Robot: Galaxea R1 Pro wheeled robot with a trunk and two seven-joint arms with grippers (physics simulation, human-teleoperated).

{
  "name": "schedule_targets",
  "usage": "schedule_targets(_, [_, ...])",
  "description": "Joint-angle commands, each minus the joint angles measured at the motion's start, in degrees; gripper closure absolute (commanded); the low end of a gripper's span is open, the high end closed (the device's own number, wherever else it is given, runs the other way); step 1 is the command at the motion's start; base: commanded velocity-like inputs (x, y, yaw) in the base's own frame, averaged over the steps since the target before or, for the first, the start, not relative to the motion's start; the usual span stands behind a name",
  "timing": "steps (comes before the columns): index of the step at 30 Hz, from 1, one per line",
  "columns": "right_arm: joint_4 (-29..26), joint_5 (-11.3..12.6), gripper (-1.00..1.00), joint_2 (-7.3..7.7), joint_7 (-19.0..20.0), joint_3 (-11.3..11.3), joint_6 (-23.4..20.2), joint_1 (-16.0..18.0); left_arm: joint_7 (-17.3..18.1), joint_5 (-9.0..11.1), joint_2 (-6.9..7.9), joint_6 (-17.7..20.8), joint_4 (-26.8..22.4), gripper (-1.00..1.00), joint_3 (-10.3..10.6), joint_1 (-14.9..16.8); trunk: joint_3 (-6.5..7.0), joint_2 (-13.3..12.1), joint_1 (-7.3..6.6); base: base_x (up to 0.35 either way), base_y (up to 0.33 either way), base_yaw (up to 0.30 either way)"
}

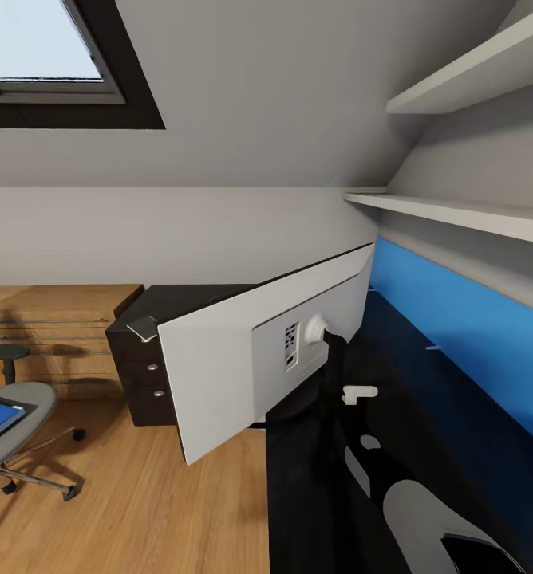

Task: In the bedroom, organize the workspace by keeping the computer under the desk, ensuring the monitor is on the desk, placing the keyboard on the desk next to the monitor, placing the mouse on the desk next to the keyboard, moving the folder from the swivel chair onto the desk next to the mouse, stacking the notebook on top of the folder with the pen on top of the notebook, and positioning the swivel chair next to the desk.

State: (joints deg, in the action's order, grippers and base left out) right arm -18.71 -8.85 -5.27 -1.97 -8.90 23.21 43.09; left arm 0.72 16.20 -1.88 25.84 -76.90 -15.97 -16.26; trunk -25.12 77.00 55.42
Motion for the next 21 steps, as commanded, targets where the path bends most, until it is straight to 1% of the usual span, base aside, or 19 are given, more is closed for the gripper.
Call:
schedule_targets(1, [0.08,-0.69,1.00,-0.07,-0.14,-0.24,0.17,0.06,0.08,0.41,-0.05,0.35,-0.10,-1.00,-0.13,0.00,-0.05,0.04,0.00,0.000,0.000,0.000])
schedule_targets(15, [-0.18,-0.73,1.00,-0.09,-0.23,-0.24,0.18,0.06,0.08,0.41,-0.05,0.35,-0.10,-1.00,-0.16,0.00,-0.05,0.04,0.00,0.000,0.000,0.000])
schedule_targets(21, [-0.19,-0.73,1.00,-0.09,-0.23,-0.24,0.20,0.06,0.08,0.41,-0.05,0.35,-0.10,-1.00,-0.16,0.00,-0.05,0.04,0.00,-0.226,0.000,0.000])
